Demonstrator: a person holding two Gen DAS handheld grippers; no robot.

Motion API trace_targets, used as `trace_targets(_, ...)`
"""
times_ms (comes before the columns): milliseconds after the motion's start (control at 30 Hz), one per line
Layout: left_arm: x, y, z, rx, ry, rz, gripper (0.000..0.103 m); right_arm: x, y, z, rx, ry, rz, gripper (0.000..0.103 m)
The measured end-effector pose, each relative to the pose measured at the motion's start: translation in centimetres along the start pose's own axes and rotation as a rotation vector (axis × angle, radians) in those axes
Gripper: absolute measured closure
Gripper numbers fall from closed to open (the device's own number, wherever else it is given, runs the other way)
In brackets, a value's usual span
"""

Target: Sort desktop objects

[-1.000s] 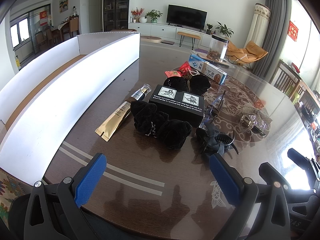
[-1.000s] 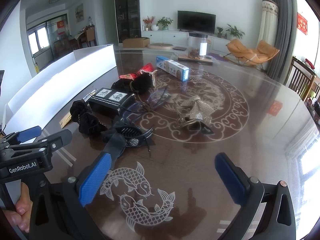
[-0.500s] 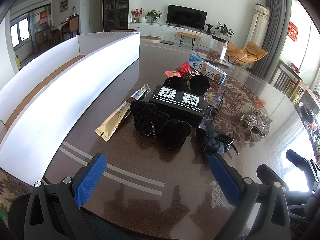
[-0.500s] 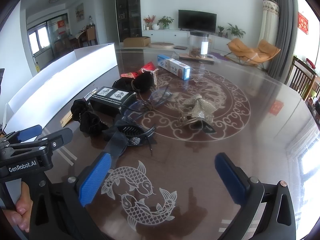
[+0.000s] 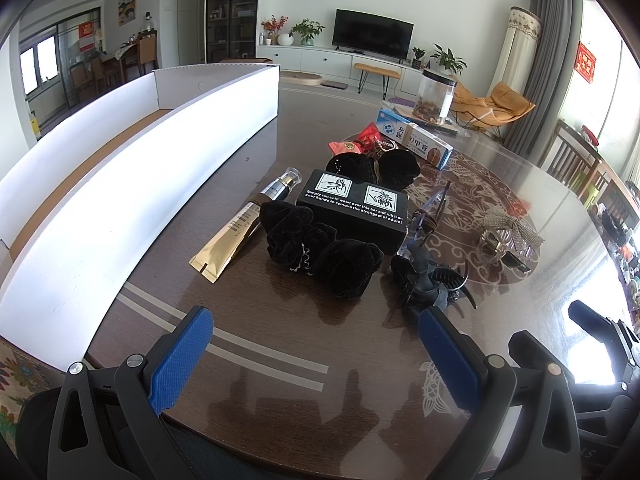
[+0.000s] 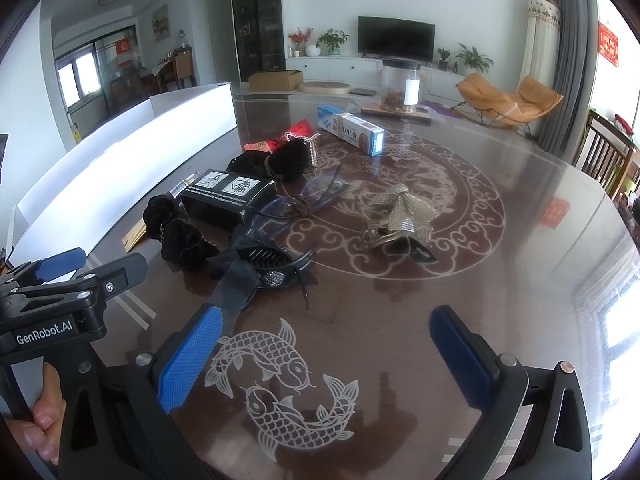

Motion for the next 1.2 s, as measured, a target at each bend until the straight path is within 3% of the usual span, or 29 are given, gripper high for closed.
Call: trace_targets(1200, 0.18, -0.1, 0.29, 0.002, -0.001, -0.001, 0.0, 0.4, 0.49, 0.16, -0.012, 0.013, -0.026, 0.0)
Point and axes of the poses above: each gripper's, at about its wrist camera, not at the fingertips, and y roughly the way its jaws point, z to its right, x to its underside, the point moved 1 cm from there along y, roughly the way its jaws point, and after that the axes turned 3 degrees about -y, right-handed, at the moved point
